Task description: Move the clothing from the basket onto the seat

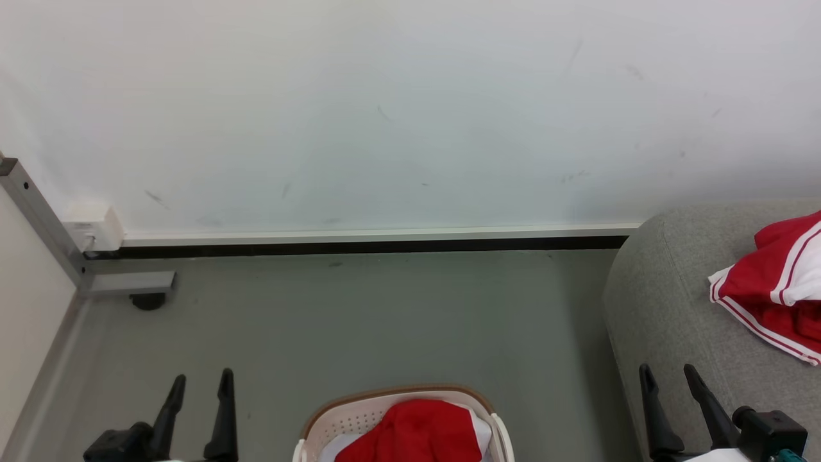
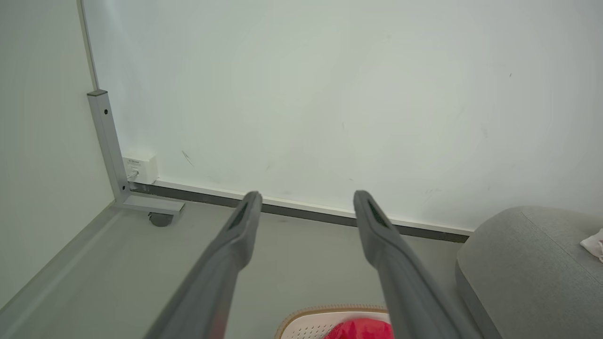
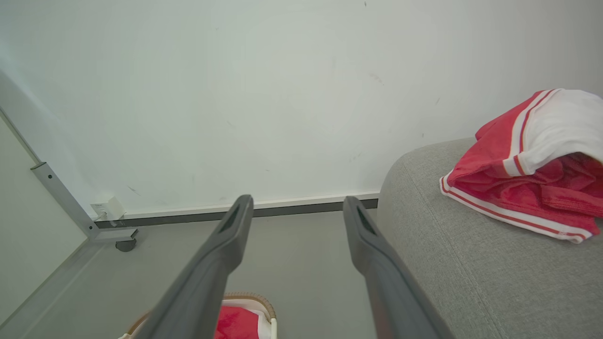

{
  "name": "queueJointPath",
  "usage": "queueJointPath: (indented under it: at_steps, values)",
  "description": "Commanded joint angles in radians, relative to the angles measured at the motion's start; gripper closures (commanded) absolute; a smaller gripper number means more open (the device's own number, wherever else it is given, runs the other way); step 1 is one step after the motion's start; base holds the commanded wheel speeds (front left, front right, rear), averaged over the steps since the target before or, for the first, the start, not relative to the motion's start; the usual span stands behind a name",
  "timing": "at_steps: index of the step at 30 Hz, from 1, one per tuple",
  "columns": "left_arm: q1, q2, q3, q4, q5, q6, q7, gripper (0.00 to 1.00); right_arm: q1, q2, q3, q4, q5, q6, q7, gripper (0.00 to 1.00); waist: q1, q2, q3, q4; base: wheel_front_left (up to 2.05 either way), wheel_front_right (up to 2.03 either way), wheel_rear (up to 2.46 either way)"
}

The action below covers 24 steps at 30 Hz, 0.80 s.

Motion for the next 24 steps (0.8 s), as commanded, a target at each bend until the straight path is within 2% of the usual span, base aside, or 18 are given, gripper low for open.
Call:
queueJointPath:
  at_steps: [1, 15, 24]
  values:
    - [-0.005, 0.000, 0.004, 0.004, 0.012, 0.000, 0.000, 0.00, -0.012, 0.001, -0.001, 0.002, -0.002, -0.002, -0.005, 0.00, 0.0000, 0.0000, -0.001, -0.001, 0.00, 0.00, 0.00]
    - [-0.012, -0.014, 0.016, 0.009, 0.029, -0.008, 0.000, 0.00, -0.020, 0.003, 0.011, -0.014, 0.007, -0.002, 0.006, 0.00, 0.0000, 0.0000, 0.002, -0.014, 0.00, 0.00, 0.00]
    - [-0.041, -0.009, -0.023, 0.041, 0.018, -0.009, 0.000, 0.00, -0.049, 0.003, 0.018, -0.026, -0.004, -0.002, 0.001, 0.00, 0.0000, 0.0000, 0.041, -0.065, 0.00, 0.00, 0.00]
